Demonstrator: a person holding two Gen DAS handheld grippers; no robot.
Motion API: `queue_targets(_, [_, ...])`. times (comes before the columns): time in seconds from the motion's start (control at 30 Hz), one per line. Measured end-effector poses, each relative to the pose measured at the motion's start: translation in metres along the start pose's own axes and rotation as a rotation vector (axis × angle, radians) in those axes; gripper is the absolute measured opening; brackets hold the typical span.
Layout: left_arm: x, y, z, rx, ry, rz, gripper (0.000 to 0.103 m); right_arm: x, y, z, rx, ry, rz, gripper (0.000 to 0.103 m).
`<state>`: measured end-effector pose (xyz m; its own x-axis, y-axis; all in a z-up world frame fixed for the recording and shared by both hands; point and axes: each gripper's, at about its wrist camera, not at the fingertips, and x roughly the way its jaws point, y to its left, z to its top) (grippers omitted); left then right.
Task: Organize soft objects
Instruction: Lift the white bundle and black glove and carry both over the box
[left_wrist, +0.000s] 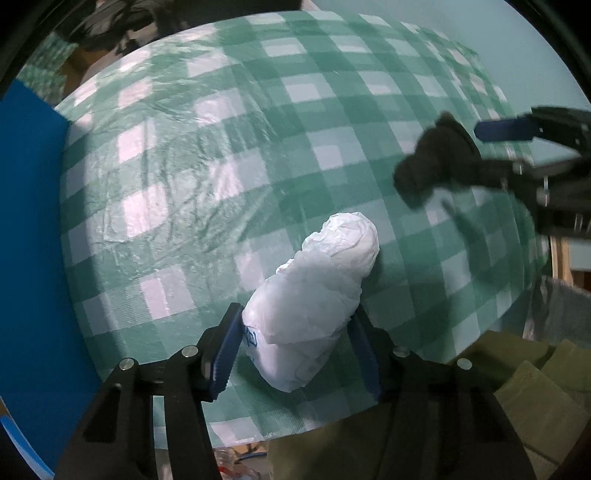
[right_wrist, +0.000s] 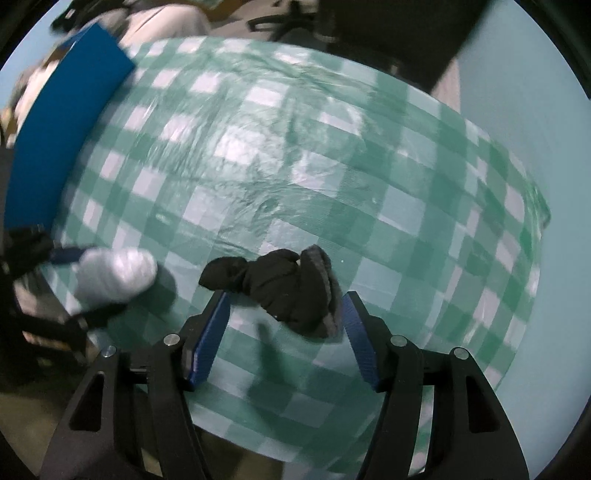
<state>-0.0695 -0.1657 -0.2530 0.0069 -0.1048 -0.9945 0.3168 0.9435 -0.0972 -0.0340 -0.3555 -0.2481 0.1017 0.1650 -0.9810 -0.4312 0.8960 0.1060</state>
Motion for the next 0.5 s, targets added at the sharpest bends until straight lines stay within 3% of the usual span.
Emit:
queue_targets(0.3, [-0.013, 0.032, 0.007, -0.155, -0.040, -0.008, 0.058, 0.015, 0.022, 0.010, -0.239, 0.026, -0.055, 0.062])
queue_targets(0.5, [-0.016, 0.052, 0.004, -0.226, -0.044, -0.019, 0.058, 0.036, 0.030, 0.010, -0.325, 0.069, -0.054, 0.062])
